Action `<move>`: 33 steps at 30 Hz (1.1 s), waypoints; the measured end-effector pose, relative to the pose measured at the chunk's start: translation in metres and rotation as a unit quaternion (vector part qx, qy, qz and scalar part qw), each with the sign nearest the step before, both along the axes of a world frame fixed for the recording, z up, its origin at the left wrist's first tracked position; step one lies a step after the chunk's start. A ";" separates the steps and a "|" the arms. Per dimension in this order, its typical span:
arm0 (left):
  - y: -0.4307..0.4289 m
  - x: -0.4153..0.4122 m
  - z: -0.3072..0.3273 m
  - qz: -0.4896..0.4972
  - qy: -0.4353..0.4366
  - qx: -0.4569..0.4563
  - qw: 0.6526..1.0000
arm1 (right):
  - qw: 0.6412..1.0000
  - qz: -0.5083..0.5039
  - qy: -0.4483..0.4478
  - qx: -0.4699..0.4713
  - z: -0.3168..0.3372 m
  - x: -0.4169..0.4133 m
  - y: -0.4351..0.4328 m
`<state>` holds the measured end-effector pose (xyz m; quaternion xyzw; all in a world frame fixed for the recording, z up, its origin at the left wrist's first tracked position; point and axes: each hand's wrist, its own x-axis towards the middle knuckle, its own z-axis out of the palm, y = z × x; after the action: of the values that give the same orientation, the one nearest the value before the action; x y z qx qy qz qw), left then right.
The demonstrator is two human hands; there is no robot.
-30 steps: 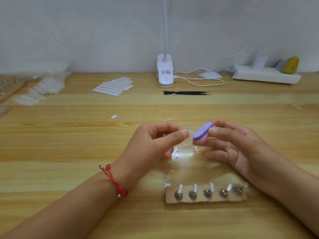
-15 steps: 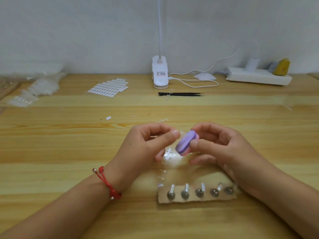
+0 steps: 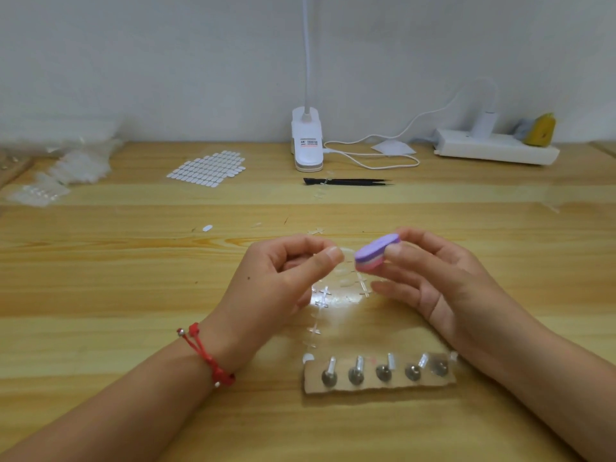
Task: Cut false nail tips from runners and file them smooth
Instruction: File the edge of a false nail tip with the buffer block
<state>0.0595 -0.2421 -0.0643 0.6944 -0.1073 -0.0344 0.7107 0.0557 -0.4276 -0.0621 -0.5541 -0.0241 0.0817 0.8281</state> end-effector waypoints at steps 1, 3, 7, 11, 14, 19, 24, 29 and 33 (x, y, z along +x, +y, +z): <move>0.000 0.000 0.000 -0.003 -0.003 0.008 1.000 | 0.999 0.011 -0.017 -0.028 -0.001 -0.002 0.003; -0.001 0.000 0.000 -0.015 -0.013 0.026 0.999 | 0.999 0.007 -0.034 -0.040 -0.001 -0.004 0.005; 0.000 0.000 -0.001 -0.022 -0.021 0.029 0.999 | 1.000 -0.022 -0.010 0.017 0.000 0.000 -0.001; 0.001 0.002 -0.004 -0.024 -0.032 0.051 0.998 | 0.992 0.022 -0.076 -0.103 -0.003 -0.006 0.008; 0.000 0.000 -0.003 -0.044 -0.034 0.056 0.997 | 1.000 -0.010 -0.025 -0.009 -0.001 -0.001 0.003; 0.001 0.002 -0.003 -0.044 -0.025 0.036 0.998 | 0.994 0.071 -0.034 -0.070 0.001 -0.003 0.003; -0.003 -0.002 -0.003 -0.066 -0.046 0.055 0.995 | 0.999 0.024 0.026 0.003 0.003 0.002 -0.001; -0.004 -0.002 -0.003 -0.053 -0.051 0.034 0.997 | 0.994 0.072 -0.024 -0.081 0.002 -0.003 0.006; -0.004 -0.002 -0.002 -0.042 -0.066 0.047 0.996 | 0.998 0.055 0.006 -0.041 0.002 0.000 0.001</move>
<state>0.0572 -0.2461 -0.0667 0.7229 -0.1808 -0.0232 0.6665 0.0557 -0.4263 -0.0603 -0.5850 -0.0464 0.1311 0.7990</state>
